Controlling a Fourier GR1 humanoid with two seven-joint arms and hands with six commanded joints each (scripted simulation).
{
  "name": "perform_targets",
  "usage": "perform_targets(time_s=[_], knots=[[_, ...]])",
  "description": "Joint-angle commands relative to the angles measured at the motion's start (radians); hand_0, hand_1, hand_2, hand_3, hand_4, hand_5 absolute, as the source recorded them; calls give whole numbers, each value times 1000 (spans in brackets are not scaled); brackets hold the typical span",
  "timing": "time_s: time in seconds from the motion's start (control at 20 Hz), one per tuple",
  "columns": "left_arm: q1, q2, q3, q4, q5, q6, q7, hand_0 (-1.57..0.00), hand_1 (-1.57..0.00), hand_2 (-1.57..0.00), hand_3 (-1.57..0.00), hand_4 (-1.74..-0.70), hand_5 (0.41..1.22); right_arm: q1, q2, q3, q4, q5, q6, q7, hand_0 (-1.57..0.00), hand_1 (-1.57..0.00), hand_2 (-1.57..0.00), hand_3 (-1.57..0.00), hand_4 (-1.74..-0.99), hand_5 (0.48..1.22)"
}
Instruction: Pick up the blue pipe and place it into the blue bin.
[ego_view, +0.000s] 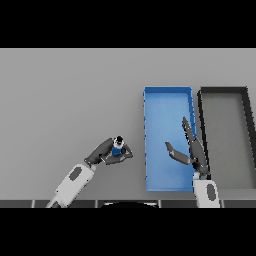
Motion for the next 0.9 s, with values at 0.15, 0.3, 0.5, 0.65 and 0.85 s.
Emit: perform_targets(time_s=[0.15, 0.3, 0.5, 0.65, 0.85], knots=[[-6, -14, -7, -58, 6, 19, -25, -1474, -1487, -1496, -1403, -1699, 1187, 6, -3, 5, -6, 12, -3, 17, 1, 1, 1, 1, -1244, 623], [-20, -12, -21, -143, 18, 15, -8, -1521, -1528, -1533, -1433, -1714, 1204, -4, -6, -1, 9, 19, -10, 22, 1, 1, 1, 1, -1239, 629], [-60, 4, -23, -237, 55, -1, 64, -1551, -1553, -1555, -1445, -1723, 1214, -6, -16, -8, 20, 19, -6, -4, 1, 1, 1, 1, -1217, 635], [-77, 1, -36, -267, 63, -1, 123, -1561, -1562, -1563, -1445, -1726, 1217, -1, -19, -10, 19, 19, -4, -20, 1, 1, 1, 1, -1208, 640], [-92, -1, -40, -254, 55, -5, 140, -1567, -1567, -1568, -1441, -1728, 1219, 5, -11, -4, 25, 26, -7, -19, 1, 1, 1, 1, -1184, 629]])
